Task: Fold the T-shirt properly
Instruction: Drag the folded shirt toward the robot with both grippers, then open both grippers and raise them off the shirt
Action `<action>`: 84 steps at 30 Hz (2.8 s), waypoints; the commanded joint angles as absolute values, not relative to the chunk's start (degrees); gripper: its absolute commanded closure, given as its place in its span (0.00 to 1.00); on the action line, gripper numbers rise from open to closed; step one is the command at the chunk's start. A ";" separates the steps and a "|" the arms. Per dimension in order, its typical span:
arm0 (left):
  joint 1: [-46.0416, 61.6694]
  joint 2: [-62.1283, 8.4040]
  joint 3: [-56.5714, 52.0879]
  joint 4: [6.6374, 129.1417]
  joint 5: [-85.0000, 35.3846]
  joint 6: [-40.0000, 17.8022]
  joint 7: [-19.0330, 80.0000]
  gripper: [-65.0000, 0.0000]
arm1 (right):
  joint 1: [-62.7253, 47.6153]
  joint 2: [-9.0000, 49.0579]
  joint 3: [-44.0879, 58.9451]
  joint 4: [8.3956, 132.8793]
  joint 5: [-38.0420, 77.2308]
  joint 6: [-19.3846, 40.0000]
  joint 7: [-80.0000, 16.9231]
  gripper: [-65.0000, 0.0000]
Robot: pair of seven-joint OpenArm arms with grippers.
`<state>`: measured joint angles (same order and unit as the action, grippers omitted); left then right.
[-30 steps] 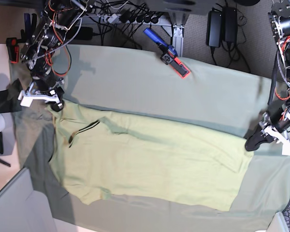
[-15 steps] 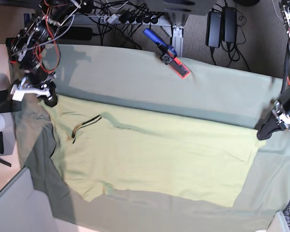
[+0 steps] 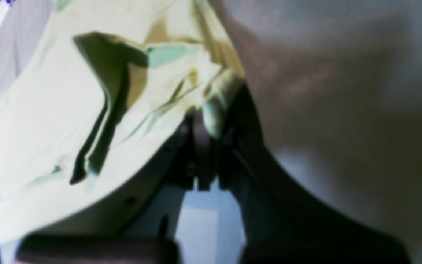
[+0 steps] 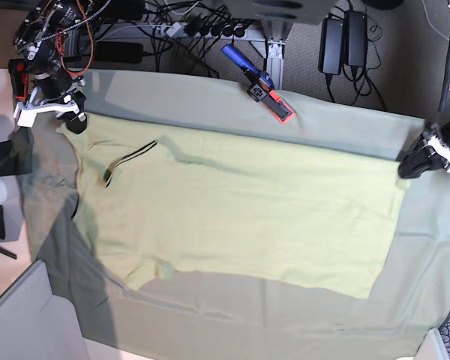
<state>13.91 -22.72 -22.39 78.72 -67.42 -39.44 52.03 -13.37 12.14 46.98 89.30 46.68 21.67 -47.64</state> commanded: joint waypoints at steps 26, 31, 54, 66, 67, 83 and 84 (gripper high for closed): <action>22.26 -23.99 -33.21 79.72 -77.36 -40.00 55.75 1.00 | -22.74 13.69 51.62 92.99 49.56 23.44 -46.33 1.00; 22.26 -23.97 -34.04 79.88 -77.30 -40.00 55.79 1.00 | -22.63 14.50 51.72 92.99 49.50 23.46 -46.28 1.00; 22.48 -23.97 -34.04 79.88 -75.09 -40.00 55.09 0.58 | -22.57 14.46 51.72 92.99 46.30 23.59 -44.56 0.58; 22.70 -26.44 -43.99 80.20 -74.81 -40.00 53.58 0.49 | -22.24 17.02 51.75 92.99 44.36 23.53 -41.95 0.58; 22.72 -27.22 -45.17 80.20 -74.85 -40.00 53.23 0.49 | -22.04 17.76 51.75 92.99 44.36 23.55 -41.71 0.58; 13.30 -30.33 -34.94 80.23 -72.90 -40.00 52.51 0.49 | 3.92 21.12 44.10 80.99 39.22 23.59 -37.93 0.58; 12.73 -30.33 -34.02 80.23 -72.05 -40.00 52.47 0.49 | 6.17 21.12 42.28 78.26 37.80 23.57 -36.42 0.58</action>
